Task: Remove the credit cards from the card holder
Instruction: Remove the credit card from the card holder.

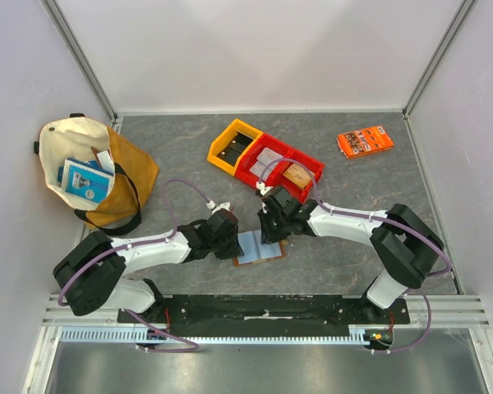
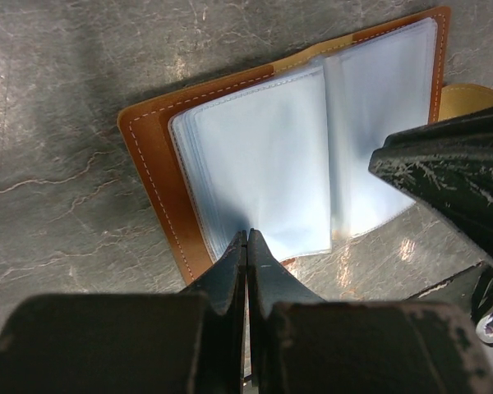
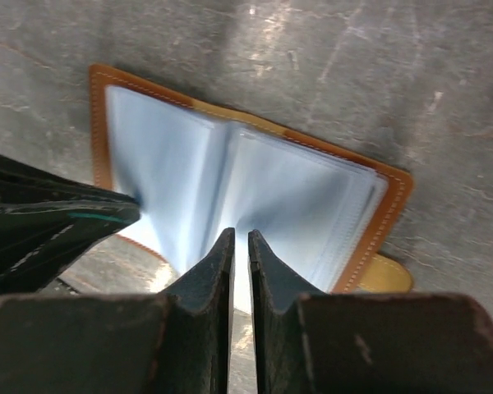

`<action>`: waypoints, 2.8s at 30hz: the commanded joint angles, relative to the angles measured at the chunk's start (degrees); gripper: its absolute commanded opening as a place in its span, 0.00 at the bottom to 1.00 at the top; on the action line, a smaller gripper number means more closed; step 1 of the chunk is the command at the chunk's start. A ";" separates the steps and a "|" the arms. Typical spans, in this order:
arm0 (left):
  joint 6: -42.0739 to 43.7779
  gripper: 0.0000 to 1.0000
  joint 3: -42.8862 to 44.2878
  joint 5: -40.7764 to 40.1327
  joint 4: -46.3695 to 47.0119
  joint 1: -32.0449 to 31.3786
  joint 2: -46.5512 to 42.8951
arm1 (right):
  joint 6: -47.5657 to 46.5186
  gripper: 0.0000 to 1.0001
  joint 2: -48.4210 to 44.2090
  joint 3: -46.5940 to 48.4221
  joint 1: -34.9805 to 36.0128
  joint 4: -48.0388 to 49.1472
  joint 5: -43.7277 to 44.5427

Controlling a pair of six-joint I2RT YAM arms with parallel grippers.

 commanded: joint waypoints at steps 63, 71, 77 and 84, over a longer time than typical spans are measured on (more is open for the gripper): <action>-0.84 0.02 -3.95 -2.11 -4.28 -0.19 0.18 | 0.48 0.26 5.52 4.09 0.73 -3.13 0.66; -0.93 0.02 -4.30 -1.75 -3.75 -0.28 0.27 | 1.71 0.19 4.73 3.04 0.73 1.00 -3.29; -0.93 0.02 -4.48 -1.49 -3.49 -0.36 0.53 | 2.68 0.13 4.02 2.24 0.73 4.69 -7.77; -1.11 0.02 -4.91 -1.58 -3.31 -0.36 -0.17 | 3.74 0.13 3.67 1.80 0.73 8.99 -12.87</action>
